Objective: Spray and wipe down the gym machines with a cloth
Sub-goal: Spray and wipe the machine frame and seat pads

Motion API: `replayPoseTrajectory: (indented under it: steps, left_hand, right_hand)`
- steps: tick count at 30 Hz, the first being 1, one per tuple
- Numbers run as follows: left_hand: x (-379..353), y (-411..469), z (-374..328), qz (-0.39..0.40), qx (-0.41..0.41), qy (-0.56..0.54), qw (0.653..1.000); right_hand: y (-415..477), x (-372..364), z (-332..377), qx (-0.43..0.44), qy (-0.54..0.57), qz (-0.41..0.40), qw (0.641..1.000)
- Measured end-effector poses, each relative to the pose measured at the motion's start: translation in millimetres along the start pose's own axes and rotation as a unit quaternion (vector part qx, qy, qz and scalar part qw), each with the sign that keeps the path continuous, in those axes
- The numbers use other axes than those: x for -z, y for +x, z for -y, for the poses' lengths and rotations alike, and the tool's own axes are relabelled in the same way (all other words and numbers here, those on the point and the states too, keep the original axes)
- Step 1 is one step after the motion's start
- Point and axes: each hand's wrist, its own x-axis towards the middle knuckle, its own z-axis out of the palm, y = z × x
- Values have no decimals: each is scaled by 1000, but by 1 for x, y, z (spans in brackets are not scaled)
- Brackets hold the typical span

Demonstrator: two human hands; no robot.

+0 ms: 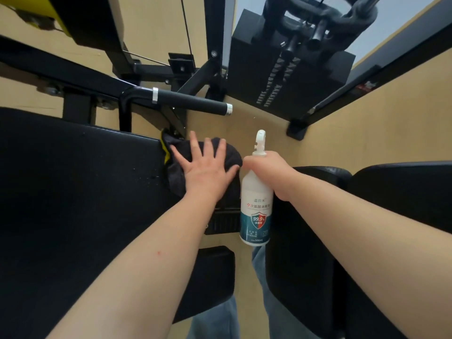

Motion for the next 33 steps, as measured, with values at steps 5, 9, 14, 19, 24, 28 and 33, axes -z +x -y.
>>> replayPoseTrajectory:
  steps: [5, 9, 14, 19, 24, 28, 33]
  left_hand:
    - [-4, -27, 14, 2, 33, -10, 999]
    - [-27, -78, 8, 66, 10, 16, 998]
    - [-31, -76, 9, 69, -26, 23, 997]
    - [-16, -35, 4, 59, -58, 34, 996]
    - [-2, -2, 5, 23, -83, 46, 995]
    - [-10, -22, 19, -9, -54, 26, 998]
    - [-19, -80, 59, 17, 53, 5, 998]
  right_hand:
    - [-8, 6, 12, -1, -24, 10, 1000]
    - [-14, 3, 15, 2, -39, 12, 999]
    - [-17, -7, 13, -21, -38, 26, 999]
    - [-16, -20, 1, -45, 43, 13, 998]
    - [-14, -23, -9, -105, 113, 53, 987]
    - [-21, -29, -10, -80, 26, 106, 991]
    - [-28, -45, -5, -51, -28, 117, 991]
